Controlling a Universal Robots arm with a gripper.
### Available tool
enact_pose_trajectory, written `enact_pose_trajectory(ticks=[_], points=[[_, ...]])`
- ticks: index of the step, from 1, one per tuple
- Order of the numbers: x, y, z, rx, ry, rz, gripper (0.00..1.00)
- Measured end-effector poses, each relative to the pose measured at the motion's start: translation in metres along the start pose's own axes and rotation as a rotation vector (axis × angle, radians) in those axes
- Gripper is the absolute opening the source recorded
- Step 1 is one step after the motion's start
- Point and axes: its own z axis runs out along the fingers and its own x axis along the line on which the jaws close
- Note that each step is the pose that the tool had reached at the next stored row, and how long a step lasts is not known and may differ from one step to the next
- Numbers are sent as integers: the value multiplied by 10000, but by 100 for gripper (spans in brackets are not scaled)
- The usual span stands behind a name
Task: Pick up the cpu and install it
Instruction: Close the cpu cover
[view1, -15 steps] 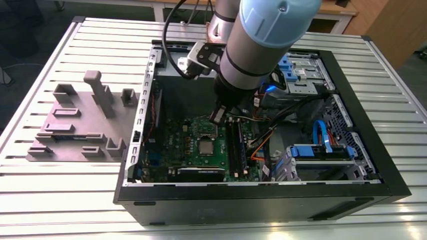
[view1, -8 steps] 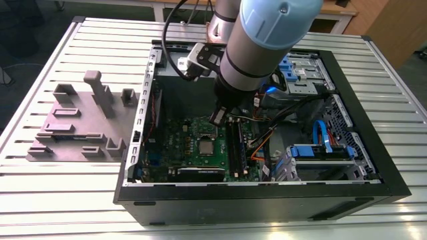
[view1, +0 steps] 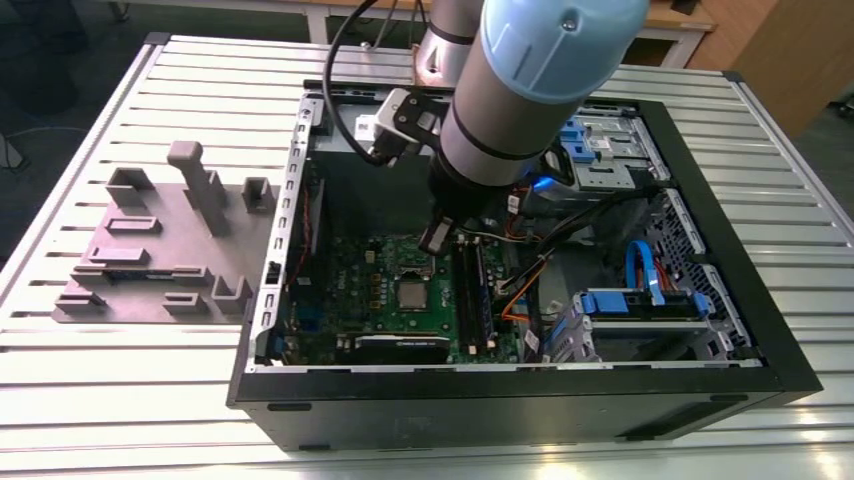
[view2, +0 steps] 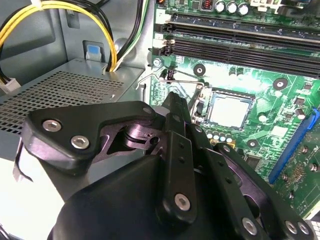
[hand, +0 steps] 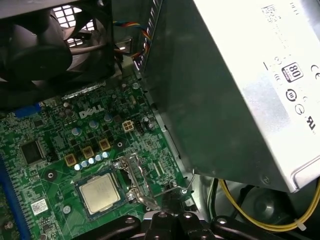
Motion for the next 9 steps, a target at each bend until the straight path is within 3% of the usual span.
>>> enact_pose_trajectory(ticks=[9], points=[[23,-11,-7,2,4,0,10]])
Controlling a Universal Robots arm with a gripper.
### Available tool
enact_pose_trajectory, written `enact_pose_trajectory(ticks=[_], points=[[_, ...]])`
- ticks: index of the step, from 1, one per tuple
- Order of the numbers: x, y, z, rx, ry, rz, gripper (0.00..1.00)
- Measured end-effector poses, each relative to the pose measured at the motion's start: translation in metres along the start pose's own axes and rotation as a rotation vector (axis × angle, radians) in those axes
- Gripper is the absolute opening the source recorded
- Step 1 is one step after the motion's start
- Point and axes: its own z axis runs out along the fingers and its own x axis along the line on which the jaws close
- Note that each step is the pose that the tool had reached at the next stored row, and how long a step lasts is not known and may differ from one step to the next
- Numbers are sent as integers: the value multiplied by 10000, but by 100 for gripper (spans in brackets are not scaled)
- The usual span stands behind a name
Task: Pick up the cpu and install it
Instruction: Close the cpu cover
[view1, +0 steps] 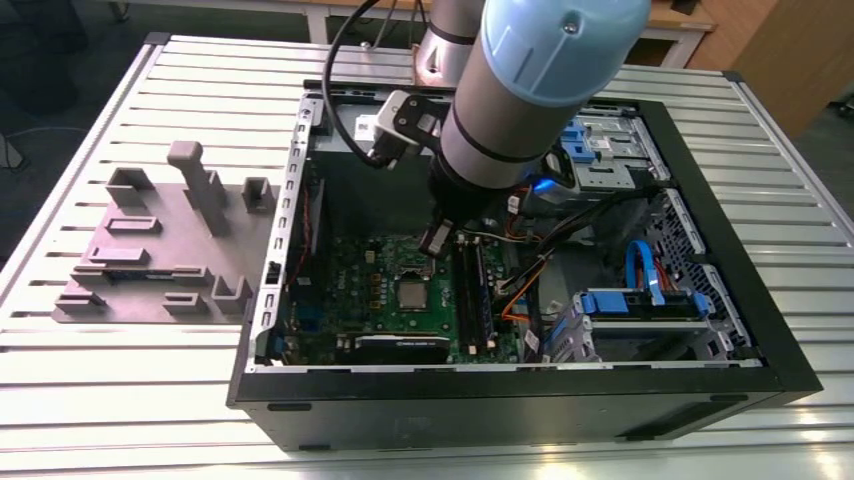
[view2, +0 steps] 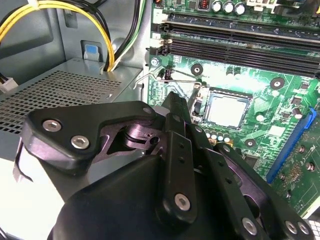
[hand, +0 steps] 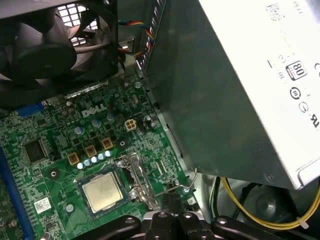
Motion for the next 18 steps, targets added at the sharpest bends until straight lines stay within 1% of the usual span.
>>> enact_pose_trajectory(ticks=[18], points=[[38,-18,-11,6,13,2,10]])
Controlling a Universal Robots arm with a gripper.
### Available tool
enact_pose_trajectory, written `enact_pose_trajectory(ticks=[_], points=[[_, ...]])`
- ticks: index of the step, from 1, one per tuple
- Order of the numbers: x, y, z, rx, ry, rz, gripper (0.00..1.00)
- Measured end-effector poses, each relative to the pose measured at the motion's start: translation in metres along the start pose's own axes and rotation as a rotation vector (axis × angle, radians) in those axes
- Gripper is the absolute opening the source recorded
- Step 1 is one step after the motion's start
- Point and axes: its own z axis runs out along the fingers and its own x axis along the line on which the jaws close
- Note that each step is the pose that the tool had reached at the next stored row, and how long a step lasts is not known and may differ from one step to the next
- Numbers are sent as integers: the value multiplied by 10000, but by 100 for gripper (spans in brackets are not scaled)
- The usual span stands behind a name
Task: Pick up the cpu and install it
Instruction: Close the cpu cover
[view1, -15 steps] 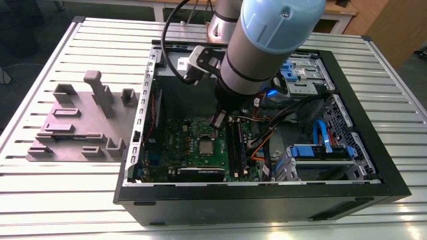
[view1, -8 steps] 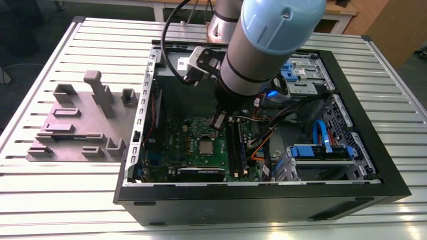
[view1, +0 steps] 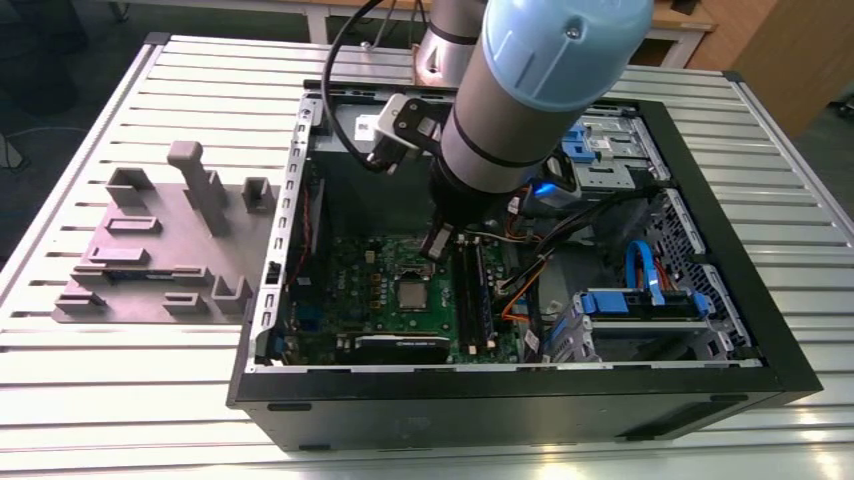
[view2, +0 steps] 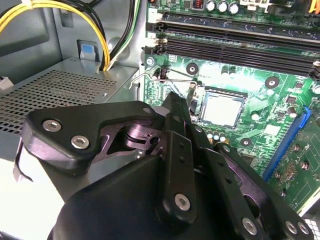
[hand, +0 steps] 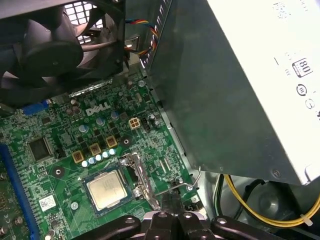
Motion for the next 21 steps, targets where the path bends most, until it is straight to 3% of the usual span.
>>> enact_pose_trajectory(ticks=[21], points=[[37,-17,-9,18,37,3,10]])
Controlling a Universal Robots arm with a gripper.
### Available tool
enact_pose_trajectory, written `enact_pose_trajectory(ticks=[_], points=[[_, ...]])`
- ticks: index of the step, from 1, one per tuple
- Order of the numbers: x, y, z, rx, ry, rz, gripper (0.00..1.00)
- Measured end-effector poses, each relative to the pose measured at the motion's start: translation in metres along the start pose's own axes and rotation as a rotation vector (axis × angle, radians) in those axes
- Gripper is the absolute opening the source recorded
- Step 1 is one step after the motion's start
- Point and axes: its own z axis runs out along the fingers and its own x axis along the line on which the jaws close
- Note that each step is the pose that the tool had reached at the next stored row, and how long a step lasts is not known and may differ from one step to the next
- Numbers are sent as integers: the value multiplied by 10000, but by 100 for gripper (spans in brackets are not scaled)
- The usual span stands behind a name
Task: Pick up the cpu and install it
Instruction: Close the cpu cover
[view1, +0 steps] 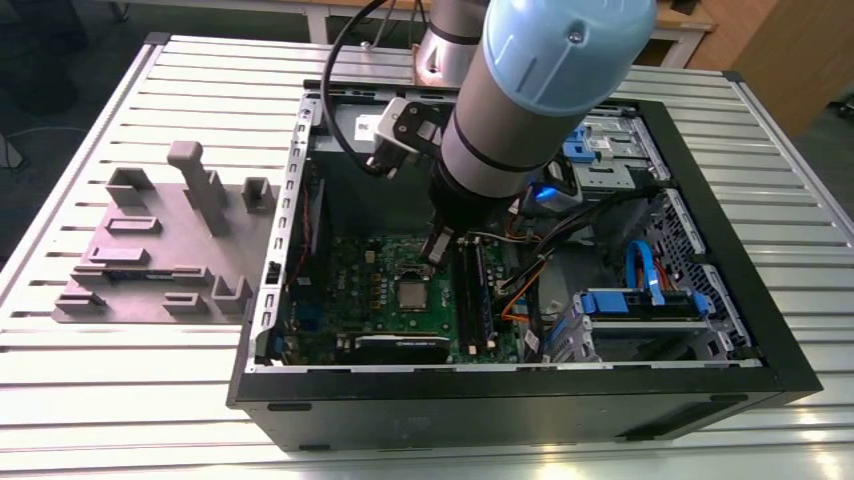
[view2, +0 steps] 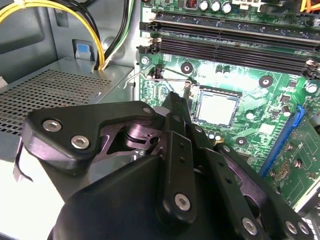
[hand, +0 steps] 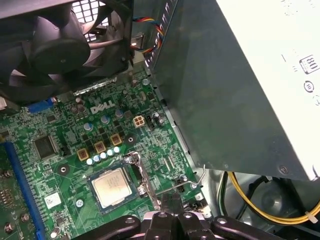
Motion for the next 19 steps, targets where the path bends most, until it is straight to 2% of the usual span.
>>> enact_pose_trajectory(ticks=[19], points=[[65,-32,-2,5,10,1,10]])
